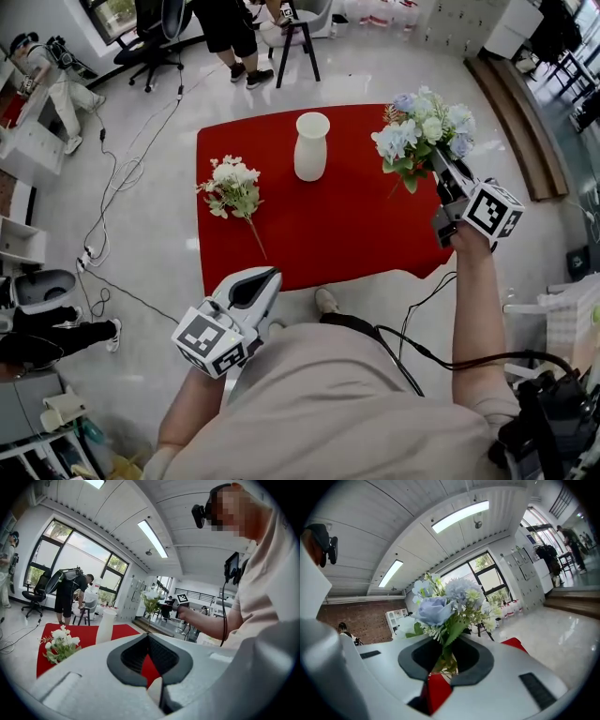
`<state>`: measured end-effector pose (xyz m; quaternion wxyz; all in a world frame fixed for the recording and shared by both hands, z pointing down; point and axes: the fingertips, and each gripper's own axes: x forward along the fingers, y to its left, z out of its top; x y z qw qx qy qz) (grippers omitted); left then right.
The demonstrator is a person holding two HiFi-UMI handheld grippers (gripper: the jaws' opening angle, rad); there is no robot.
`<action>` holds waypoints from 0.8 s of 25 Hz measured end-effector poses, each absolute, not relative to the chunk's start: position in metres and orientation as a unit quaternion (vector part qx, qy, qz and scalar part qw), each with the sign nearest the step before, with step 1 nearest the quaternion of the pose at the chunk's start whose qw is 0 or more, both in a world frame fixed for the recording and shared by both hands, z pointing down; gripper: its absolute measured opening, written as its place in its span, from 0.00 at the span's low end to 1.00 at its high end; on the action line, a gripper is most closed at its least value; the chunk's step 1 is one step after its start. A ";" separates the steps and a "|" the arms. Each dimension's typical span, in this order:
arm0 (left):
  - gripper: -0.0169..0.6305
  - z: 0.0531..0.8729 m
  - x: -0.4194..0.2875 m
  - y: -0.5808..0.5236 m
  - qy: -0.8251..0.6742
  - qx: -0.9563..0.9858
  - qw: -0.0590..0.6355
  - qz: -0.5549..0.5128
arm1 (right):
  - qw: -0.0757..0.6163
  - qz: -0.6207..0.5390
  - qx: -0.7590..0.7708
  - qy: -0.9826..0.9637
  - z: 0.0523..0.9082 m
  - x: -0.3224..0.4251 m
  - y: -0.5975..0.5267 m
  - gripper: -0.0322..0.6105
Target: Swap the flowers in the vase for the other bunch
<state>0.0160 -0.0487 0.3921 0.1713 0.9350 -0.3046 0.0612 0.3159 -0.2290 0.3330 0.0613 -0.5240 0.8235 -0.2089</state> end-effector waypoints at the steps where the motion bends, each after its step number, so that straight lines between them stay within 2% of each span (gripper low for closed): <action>1: 0.04 0.393 0.018 -0.050 -0.304 0.935 0.171 0.062 | 0.056 -0.214 -0.526 0.821 0.341 0.319 -0.229 0.17; 20: 0.04 0.398 0.029 -0.087 -0.356 0.915 0.173 0.076 | -0.058 -0.353 -0.510 0.782 0.511 0.339 -0.307 0.17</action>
